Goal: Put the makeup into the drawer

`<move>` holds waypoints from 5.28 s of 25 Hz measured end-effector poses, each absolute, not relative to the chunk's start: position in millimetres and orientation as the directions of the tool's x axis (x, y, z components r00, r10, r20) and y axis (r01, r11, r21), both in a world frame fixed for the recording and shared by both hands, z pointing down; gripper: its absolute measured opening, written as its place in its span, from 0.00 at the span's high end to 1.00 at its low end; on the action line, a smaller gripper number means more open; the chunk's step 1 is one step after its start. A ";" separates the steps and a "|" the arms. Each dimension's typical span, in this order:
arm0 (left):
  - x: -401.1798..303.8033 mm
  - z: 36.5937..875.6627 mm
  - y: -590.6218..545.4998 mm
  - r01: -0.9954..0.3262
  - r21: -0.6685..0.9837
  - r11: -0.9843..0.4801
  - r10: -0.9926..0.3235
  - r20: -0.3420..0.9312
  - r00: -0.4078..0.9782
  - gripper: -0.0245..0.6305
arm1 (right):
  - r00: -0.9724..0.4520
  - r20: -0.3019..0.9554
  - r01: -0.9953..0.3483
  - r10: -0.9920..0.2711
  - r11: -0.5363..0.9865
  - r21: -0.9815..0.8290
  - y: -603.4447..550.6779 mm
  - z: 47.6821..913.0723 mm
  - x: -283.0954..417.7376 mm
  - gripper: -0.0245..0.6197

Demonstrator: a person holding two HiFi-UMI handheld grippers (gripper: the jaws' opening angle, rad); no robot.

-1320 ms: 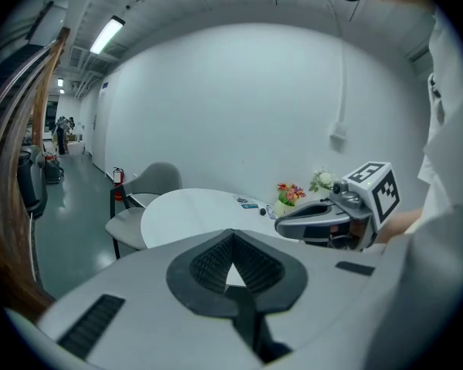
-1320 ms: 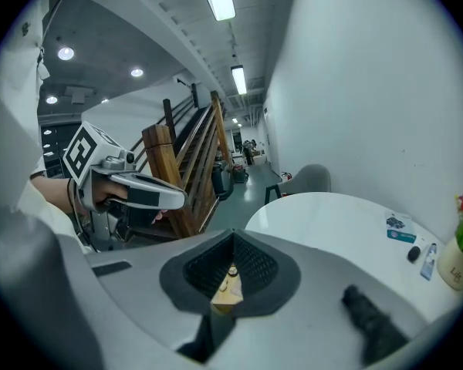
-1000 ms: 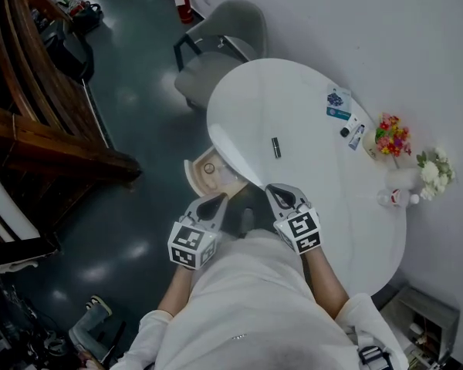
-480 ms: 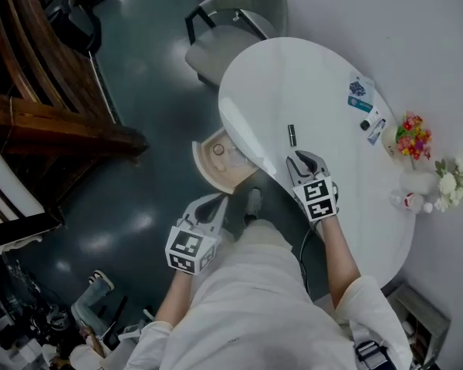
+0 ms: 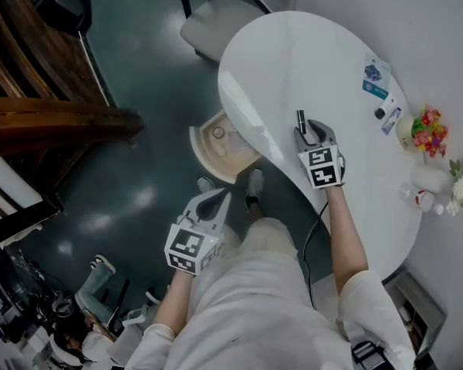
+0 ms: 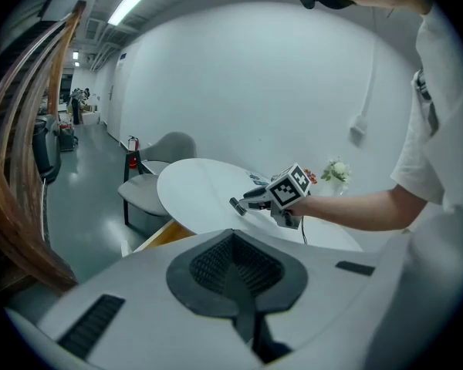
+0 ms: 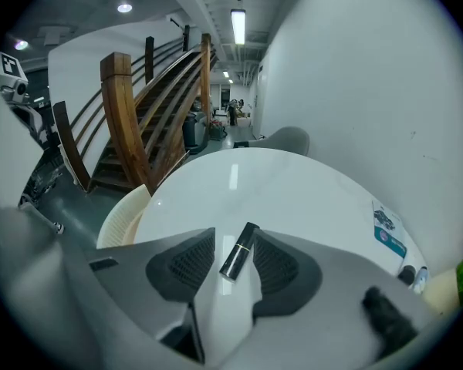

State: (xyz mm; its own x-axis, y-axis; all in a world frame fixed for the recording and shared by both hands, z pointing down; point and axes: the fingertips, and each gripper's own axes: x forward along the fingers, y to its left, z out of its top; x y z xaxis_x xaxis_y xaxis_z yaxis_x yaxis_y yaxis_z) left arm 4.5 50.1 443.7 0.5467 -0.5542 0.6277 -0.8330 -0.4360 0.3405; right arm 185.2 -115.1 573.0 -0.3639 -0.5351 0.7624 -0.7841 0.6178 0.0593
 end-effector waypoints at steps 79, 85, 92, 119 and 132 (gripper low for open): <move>-179.6 502.3 66.7 -0.790 0.441 -0.425 -0.482 0.629 0.610 0.95 | -0.368 0.823 -0.740 -0.433 0.672 0.023 -47.5 681.0 -48.9 0.82; -192.8 529.5 72.9 -0.791 0.454 -0.410 -0.443 0.659 0.608 0.95 | -0.316 0.873 -0.721 -0.373 0.692 0.035 -65.1 739.1 -50.7 0.82; -204.9 549.9 78.6 -0.805 0.464 -0.371 -0.434 0.680 0.592 0.95 | -0.266 0.920 -0.725 -0.286 0.689 0.005 -74.7 796.9 -50.3 0.81; -164.9 534.8 79.8 -0.794 0.458 -0.400 -0.434 0.668 0.605 0.95 | -0.298 0.929 -0.647 -0.219 0.762 -0.028 -37.1 769.3 -48.3 0.78; -112.5 428.2 60.3 -0.778 0.399 -0.484 -0.570 0.531 0.627 0.95 | -0.467 0.782 -0.690 -0.413 0.723 -0.030 -13.6 572.2 -36.3 0.92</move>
State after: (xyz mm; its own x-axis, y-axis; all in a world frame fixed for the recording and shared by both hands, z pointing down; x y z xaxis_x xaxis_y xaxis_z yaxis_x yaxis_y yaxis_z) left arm -112.5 60.3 428.2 0.6271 -0.5703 0.5306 -0.7784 -0.4843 0.3995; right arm -36.3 -13.6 572.2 -0.4669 -0.4125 0.7822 -0.6901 0.7231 -0.0305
